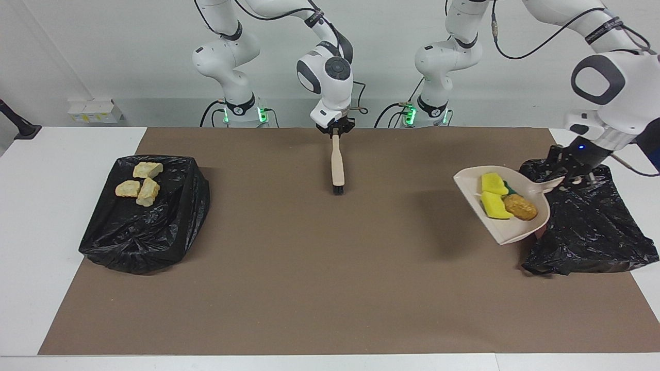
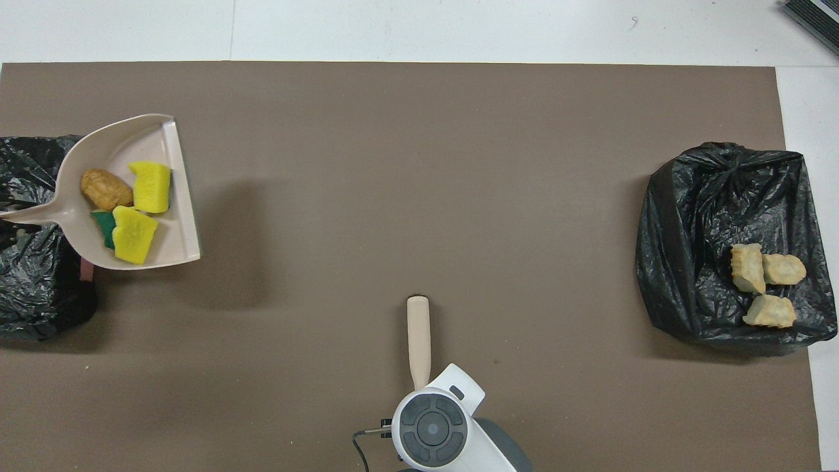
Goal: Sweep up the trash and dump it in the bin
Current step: 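Tip the dustpan into the bag while the right gripper lowers the brush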
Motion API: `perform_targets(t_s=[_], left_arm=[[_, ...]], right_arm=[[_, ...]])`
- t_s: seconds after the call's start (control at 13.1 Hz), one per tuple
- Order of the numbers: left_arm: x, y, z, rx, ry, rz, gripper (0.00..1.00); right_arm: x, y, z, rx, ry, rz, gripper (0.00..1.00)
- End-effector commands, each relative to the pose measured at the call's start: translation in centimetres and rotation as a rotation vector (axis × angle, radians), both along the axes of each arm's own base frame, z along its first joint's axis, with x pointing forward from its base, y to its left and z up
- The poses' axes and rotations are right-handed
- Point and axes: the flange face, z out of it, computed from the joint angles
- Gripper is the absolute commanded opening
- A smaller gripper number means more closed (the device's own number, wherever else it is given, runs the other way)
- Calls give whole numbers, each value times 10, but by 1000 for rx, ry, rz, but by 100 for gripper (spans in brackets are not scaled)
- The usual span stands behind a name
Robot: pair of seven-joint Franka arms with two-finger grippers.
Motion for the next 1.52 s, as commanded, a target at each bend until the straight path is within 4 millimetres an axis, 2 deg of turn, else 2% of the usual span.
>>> perform_targets(t_s=[0.0, 0.08, 0.15, 0.23, 0.38, 0.61, 0.76, 0.91, 1.14, 1.45], left_arm=[[-10, 58, 14, 41, 7, -58, 0], [-15, 88, 22, 67, 18, -74, 0], [-13, 108, 33, 90, 34, -79, 0], [-10, 116, 45, 136, 55, -95, 0], [-7, 125, 53, 240, 80, -114, 0], [6, 138, 65, 441, 76, -151, 0], [13, 139, 71, 585, 61, -192, 0], [14, 133, 57, 618, 55, -169, 0], [26, 102, 48, 734, 80, -179, 0], [16, 100, 53, 893, 110, -155, 0]], right_arm=[[0, 2, -7, 13, -2, -23, 44], [1, 4, -5, 12, -1, -20, 55], [2, 6, -2, 9, -13, -10, 86], [7, 8, 4, 23, -26, -11, 100], [28, 9, 22, 49, -59, -26, 100], [76, -18, 50, 52, -141, -73, 100], [102, -33, 66, 69, -175, -99, 100], [124, -53, 87, 54, -219, -117, 100], [144, -74, 113, 31, -250, -107, 100], [182, -107, 147, -1, -354, -123, 100]])
